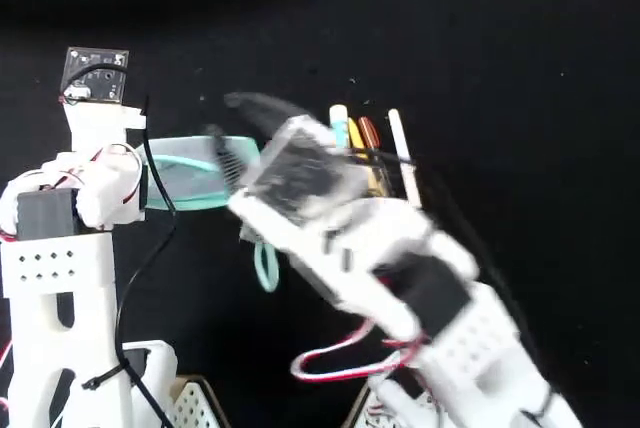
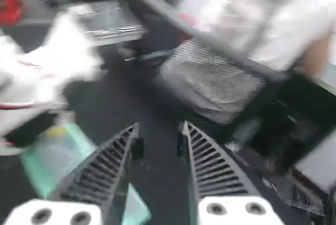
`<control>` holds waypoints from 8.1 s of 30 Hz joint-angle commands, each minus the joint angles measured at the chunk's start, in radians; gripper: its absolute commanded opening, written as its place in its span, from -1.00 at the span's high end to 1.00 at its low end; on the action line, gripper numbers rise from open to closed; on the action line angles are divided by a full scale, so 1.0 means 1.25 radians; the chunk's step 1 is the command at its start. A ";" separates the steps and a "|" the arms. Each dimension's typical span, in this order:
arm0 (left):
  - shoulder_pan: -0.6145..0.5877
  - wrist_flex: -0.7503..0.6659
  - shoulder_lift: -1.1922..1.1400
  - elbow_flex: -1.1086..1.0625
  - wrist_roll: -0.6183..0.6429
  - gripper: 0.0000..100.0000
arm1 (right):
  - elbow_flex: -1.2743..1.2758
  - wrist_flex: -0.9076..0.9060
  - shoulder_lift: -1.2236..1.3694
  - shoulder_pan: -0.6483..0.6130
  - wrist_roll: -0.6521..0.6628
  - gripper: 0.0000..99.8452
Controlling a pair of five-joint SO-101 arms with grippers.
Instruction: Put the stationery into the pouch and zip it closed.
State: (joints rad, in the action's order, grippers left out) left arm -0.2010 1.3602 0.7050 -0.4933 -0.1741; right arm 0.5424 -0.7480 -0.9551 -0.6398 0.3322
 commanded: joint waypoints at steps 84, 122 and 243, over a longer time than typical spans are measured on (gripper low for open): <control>-0.006 -0.007 -0.007 -0.002 -0.007 0.94 | 0.104 0.381 0.756 0.206 -0.145 0.53; -0.002 -0.007 -0.007 -0.002 -0.005 0.94 | 0.017 -0.152 0.735 0.264 -0.142 0.98; -0.007 -0.064 -0.007 -0.042 -0.002 0.94 | 0.548 0.757 -0.001 -0.218 0.032 0.98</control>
State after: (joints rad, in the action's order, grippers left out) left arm -0.2041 1.2896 0.6989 -0.5455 -0.1772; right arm 1.1991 0.1818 -0.9198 -0.9083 0.3644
